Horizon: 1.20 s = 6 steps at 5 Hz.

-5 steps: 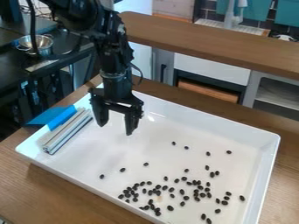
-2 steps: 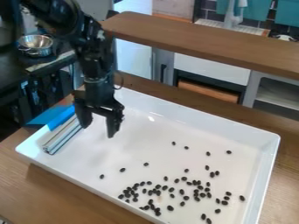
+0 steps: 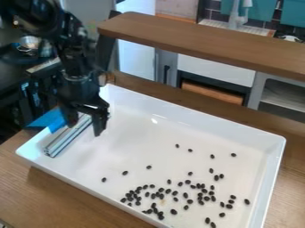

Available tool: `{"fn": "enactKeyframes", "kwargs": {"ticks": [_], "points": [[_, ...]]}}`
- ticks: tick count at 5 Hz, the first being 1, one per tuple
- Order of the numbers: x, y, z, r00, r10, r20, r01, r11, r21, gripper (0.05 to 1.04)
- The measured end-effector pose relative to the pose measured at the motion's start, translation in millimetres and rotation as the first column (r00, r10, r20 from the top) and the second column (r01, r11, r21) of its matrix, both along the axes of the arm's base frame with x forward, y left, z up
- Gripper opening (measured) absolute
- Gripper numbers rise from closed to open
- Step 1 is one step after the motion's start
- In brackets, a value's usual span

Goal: Sweep into pile

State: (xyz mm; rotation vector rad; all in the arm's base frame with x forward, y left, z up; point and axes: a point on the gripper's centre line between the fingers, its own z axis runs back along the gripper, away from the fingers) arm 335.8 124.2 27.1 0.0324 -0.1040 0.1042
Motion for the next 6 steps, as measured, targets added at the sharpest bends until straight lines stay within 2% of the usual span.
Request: {"fn": "enactKeyframes", "kwargs": {"ticks": [5,6], "points": [[-1.5,28.7,0.0,0.999,-0.017,0.041,0.016,0.999,0.033,1.000],[-1.7,30.3,-5.6,0.999,-0.019,0.031,0.018,0.999,0.040,1.000]]}}
